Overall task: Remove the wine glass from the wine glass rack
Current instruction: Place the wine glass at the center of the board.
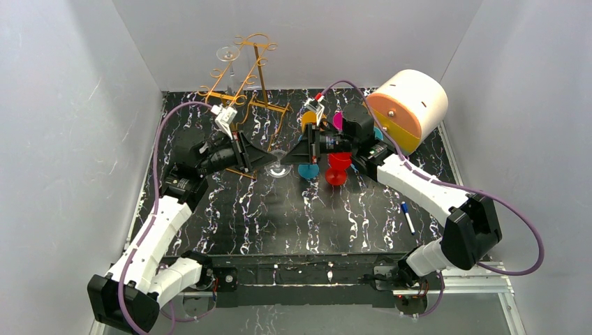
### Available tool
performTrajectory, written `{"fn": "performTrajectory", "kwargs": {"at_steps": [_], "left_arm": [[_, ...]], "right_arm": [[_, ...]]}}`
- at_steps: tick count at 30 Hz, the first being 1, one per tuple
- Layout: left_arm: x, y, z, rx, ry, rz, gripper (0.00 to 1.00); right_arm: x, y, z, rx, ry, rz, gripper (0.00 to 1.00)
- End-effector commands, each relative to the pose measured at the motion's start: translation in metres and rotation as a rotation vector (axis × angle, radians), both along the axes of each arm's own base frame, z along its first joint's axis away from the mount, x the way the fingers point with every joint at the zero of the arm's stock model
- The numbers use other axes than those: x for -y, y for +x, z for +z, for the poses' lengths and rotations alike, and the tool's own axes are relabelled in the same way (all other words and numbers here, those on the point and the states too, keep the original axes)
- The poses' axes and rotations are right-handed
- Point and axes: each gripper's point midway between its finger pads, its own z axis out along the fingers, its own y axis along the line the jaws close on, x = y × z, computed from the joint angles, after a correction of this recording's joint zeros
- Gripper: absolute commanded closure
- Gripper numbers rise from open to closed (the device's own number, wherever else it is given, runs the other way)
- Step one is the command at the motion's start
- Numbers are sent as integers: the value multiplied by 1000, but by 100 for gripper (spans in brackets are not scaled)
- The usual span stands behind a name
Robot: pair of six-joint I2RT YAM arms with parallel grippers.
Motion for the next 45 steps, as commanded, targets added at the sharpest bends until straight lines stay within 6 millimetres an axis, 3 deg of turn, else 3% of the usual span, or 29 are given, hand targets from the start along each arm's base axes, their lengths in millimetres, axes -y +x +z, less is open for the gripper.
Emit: {"fn": "performTrajectory", "kwargs": {"at_steps": [1, 5, 10, 15, 19, 23, 29, 34, 35, 38, 39, 45], "left_arm": [[-3, -6, -19, -35, 74, -2, 61], [-12, -19, -34, -44, 188, -38, 45], [-9, -37, -26, -46, 162, -108, 48], [-6, -30, -10, -16, 98, -69, 49], [4, -22, 3, -3, -2, -73, 57], [12, -26, 1, -5, -30, -97, 71], [14, -29, 8, 34, -61, -85, 91], [17, -29, 14, 40, -109, -93, 100], [16, -29, 13, 45, -107, -91, 100], [14, -34, 5, 65, -66, -99, 100], [13, -37, 3, 79, -46, -110, 100], [3, -58, -7, 161, 61, -169, 100]], "right_arm": [[1, 8, 28, 126, 53, -69, 99], [5, 15, 27, 148, 41, -121, 99], [4, 10, 33, 164, 70, -96, 99], [1, 9, 31, 140, 64, -62, 99], [1, 7, 34, 127, 68, -57, 99], [2, 6, 33, 122, 65, -57, 99], [3, 5, 33, 122, 60, -62, 99], [5, 3, 34, 128, 66, -65, 99], [6, 2, 35, 132, 68, -66, 96], [8, 7, 37, 141, 66, -111, 70], [10, 10, 37, 147, 65, -134, 65], [28, 25, 44, 203, 71, -316, 49]]}}
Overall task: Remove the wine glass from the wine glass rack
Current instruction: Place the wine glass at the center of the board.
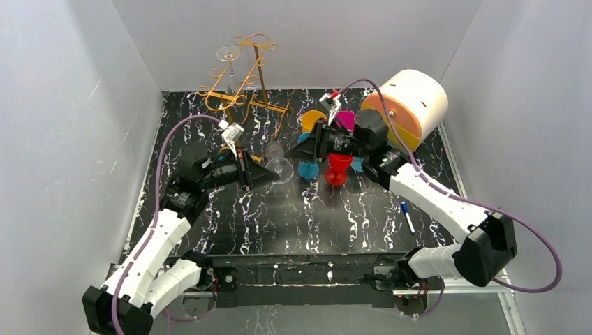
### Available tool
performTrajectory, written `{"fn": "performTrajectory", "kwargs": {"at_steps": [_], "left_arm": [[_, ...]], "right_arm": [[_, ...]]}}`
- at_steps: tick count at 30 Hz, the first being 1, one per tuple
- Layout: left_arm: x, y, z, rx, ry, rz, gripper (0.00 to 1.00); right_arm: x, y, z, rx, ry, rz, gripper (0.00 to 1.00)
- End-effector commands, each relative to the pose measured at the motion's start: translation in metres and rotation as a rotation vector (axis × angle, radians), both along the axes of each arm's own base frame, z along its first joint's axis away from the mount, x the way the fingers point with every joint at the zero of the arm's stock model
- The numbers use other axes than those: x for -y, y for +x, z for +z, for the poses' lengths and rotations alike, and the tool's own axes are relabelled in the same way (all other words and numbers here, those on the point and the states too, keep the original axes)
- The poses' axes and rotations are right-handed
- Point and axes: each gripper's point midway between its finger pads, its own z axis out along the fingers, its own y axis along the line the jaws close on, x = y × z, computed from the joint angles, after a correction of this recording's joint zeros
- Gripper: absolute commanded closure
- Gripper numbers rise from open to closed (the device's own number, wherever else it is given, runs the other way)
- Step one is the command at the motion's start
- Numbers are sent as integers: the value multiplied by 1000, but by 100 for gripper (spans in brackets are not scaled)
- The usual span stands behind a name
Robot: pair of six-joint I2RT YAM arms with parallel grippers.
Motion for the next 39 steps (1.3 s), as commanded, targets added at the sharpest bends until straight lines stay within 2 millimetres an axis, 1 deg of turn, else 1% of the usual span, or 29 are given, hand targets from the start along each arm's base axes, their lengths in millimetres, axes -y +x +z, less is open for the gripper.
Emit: {"fn": "performTrajectory", "kwargs": {"at_steps": [1, 4, 6, 11, 15, 18, 19, 20, 21, 23, 25, 29, 34, 39], "left_arm": [[-7, -25, 15, 170, 47, -80, 100], [-11, -34, 19, 235, 68, -101, 100], [-13, -42, 16, 263, 94, -131, 100], [-16, -56, 14, 297, 108, -189, 100], [-20, -76, 16, 375, 127, -270, 100], [-25, -81, 13, 435, 152, -271, 100], [-26, -85, 14, 451, 147, -285, 100], [-26, -89, 14, 466, 140, -303, 100], [-26, -93, 14, 478, 134, -320, 100], [-26, -98, 13, 494, 126, -341, 100], [-26, -100, 11, 528, 122, -356, 100], [-24, -109, 13, 553, 86, -412, 100], [-24, -112, 14, 579, 68, -431, 100], [-22, -121, 19, 584, 28, -515, 100]], "right_arm": [[18, 15, 28, 104, 55, -162, 46], [24, 19, 30, 111, 58, -196, 44], [27, 24, 28, 109, 57, -228, 43], [40, 48, 14, 59, 4, -367, 39], [51, 57, 6, 43, -20, -407, 34], [53, 56, 1, 18, -46, -351, 29], [53, 53, -1, 6, -49, -305, 25], [56, 50, -3, -4, -41, -246, 23], [62, 50, -9, -48, -27, -190, 22], [77, 51, -13, -143, 22, -118, 22], [83, 49, -12, -176, 55, -69, 23], [84, 46, -10, -162, 72, -55, 23], [83, 40, -7, -176, 76, -16, 23], [79, 36, -1, -194, 120, 21, 25]]}}
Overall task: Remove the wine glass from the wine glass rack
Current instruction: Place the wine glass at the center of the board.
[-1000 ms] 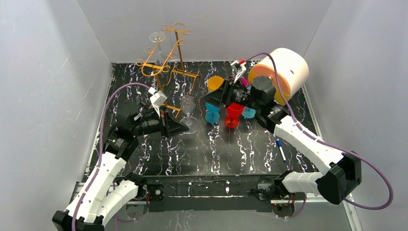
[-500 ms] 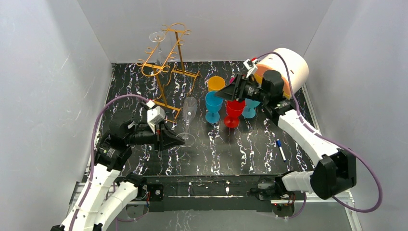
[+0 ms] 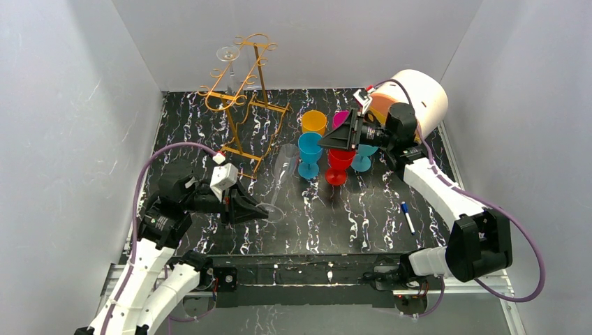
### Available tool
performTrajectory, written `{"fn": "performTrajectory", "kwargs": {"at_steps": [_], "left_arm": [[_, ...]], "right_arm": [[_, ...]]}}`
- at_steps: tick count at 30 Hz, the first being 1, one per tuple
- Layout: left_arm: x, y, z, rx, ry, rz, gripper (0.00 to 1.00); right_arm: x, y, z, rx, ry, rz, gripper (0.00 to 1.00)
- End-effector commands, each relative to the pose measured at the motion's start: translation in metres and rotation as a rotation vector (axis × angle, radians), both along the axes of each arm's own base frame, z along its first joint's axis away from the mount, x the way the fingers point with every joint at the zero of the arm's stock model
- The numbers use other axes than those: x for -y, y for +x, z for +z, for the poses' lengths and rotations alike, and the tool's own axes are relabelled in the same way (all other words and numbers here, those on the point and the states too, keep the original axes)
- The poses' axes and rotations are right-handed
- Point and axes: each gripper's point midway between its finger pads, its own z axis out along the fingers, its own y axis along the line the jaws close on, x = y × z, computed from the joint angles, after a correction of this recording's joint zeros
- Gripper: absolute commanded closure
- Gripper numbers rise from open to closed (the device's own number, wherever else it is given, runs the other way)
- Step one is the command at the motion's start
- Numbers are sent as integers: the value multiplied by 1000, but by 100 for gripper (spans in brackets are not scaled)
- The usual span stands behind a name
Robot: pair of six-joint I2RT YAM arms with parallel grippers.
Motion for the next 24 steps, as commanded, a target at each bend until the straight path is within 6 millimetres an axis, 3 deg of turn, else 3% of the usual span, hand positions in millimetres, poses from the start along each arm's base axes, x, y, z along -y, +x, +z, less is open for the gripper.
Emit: {"fn": "performTrajectory", "kwargs": {"at_steps": [1, 14, 24], "left_arm": [[3, -13, 11, 69, -43, -126, 100], [7, -10, 15, 83, -60, -223, 100], [10, -1, 7, 113, -55, -228, 100]], "right_arm": [[-4, -10, 22, 47, 80, 70, 26], [-36, -28, 9, 28, 43, 230, 32], [-29, -55, 16, 49, 86, 398, 56]]}}
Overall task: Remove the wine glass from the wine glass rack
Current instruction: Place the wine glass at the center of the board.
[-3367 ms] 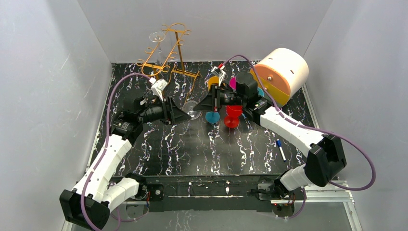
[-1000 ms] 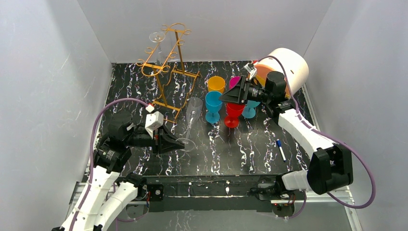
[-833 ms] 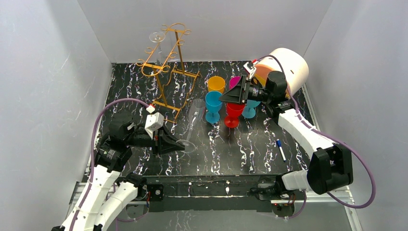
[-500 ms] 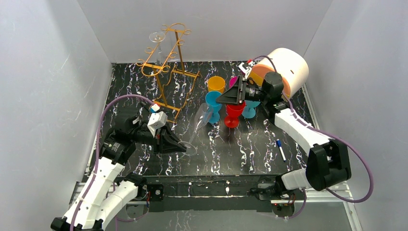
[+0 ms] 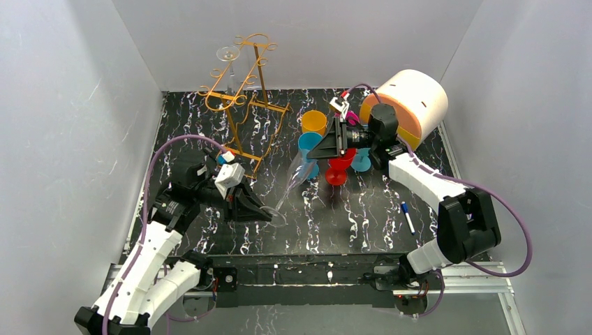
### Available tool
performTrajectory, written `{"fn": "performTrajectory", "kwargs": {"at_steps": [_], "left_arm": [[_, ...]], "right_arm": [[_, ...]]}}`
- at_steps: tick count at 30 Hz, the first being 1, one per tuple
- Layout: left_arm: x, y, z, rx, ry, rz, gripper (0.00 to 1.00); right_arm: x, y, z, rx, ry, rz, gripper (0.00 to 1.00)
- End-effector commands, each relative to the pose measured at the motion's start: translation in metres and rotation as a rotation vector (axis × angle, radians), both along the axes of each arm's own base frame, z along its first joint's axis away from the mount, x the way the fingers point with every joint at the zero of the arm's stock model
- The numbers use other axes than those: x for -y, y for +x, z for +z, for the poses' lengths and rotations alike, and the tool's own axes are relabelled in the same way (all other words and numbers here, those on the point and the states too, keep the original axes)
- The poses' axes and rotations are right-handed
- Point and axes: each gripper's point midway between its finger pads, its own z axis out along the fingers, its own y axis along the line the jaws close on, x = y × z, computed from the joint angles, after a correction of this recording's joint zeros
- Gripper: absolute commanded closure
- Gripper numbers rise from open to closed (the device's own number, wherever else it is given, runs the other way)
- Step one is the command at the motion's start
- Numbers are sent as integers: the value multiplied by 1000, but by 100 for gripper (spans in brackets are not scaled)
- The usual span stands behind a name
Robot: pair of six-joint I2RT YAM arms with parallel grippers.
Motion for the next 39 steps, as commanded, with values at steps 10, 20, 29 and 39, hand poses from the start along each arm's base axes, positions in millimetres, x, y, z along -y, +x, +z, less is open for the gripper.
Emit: {"fn": "performTrajectory", "kwargs": {"at_steps": [10, 20, 29, 39], "left_arm": [[4, 25, -12, 140, 36, 28, 100], [3, 46, -36, 118, 125, 113, 100], [-6, 60, -39, 161, 190, 236, 100], [-6, 58, -30, 139, 165, 267, 98]], "right_arm": [[15, -47, 43, 149, 99, 211, 57], [23, -60, 54, 187, 110, 242, 64], [24, -62, 53, 201, 105, 244, 98], [27, -68, 56, 266, 112, 240, 99]]}}
